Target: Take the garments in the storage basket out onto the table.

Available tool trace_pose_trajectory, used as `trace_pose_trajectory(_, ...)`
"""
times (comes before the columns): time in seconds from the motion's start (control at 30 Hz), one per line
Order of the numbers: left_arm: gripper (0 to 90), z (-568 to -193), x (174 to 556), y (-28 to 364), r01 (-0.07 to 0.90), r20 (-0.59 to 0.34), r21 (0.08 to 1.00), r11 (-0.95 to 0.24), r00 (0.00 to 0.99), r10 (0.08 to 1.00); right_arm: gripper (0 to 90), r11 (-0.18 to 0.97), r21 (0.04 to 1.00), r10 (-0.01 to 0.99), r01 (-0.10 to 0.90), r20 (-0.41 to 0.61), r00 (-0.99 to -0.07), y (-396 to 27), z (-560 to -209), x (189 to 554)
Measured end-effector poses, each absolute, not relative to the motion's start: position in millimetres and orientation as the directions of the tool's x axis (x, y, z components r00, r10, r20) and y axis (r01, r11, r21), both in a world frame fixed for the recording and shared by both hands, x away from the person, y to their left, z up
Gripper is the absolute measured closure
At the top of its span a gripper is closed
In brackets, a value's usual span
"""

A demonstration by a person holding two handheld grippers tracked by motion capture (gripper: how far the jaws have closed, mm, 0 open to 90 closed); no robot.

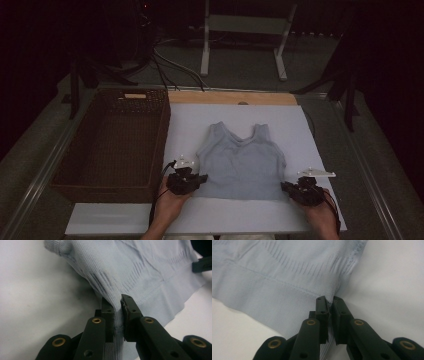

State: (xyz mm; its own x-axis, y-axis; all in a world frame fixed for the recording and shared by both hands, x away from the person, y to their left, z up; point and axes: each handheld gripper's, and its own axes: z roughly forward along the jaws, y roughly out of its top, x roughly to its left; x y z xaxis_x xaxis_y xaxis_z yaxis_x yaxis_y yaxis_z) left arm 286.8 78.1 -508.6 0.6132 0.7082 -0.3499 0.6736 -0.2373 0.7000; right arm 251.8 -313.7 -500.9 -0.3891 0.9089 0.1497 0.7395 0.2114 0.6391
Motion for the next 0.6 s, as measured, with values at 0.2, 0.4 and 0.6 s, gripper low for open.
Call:
trace_pose_trajectory(0.2,84.2,-503.9,281.6,78.7,0.683,-0.37,0.688,-0.247,0.622,0.69,84.4,0.205,0.648,0.903,0.734,0.164,-0.397,-316.1,-495.7,237.6)
trace_pose_trajectory(0.4,84.2,-501.5,276.9,79.7,0.694,-0.391,0.675,-0.25,0.624,0.676,84.4,0.2,0.657,0.9,0.727,0.17,-0.4,-318.1,-493.1,227.7)
trace_pose_trajectory(0.6,84.2,-498.7,271.9,81.9,0.69,-0.384,0.677,-0.256,0.628,0.677,84.4,0.196,0.663,0.894,0.723,0.183,-0.41,-317.9,-492.9,221.5)
